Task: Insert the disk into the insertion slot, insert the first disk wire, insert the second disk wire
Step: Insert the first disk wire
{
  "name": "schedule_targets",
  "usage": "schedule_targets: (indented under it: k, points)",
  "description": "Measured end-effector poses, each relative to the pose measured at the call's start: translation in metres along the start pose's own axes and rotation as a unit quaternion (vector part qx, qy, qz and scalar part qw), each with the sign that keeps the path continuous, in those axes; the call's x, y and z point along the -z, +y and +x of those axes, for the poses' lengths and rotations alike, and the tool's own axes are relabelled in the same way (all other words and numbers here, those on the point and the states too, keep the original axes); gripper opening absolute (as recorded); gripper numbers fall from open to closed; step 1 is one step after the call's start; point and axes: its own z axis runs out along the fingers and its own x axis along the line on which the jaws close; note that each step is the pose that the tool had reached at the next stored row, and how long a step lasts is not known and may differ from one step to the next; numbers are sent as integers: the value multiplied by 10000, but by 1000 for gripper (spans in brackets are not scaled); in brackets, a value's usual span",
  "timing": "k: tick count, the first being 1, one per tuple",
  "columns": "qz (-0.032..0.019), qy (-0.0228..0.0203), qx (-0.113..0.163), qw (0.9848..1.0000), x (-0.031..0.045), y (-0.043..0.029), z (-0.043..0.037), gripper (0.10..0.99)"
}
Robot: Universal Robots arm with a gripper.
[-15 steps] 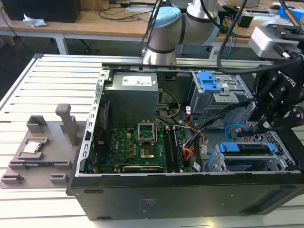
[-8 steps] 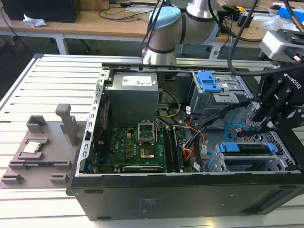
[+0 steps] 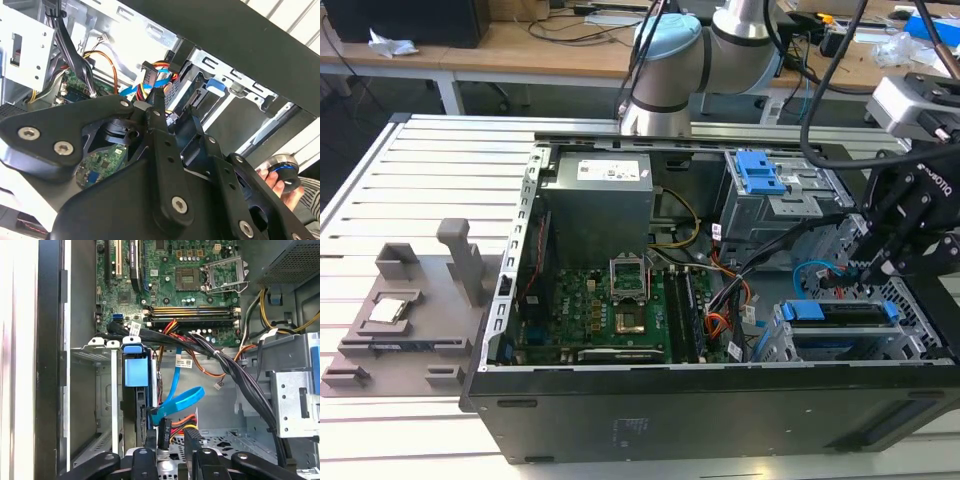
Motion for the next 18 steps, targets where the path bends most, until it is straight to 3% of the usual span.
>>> schedule_targets:
  k: [7, 8, 9, 18]
  points:
    - [0, 0, 0, 10000, -1, 0, 0, 345]
    - [0, 0, 0, 10000, -1, 0, 0, 216]
    - [0, -1, 0, 10000, -2, 0, 0, 180]
    - [0, -1, 0, 10000, -3, -2, 35, 180]
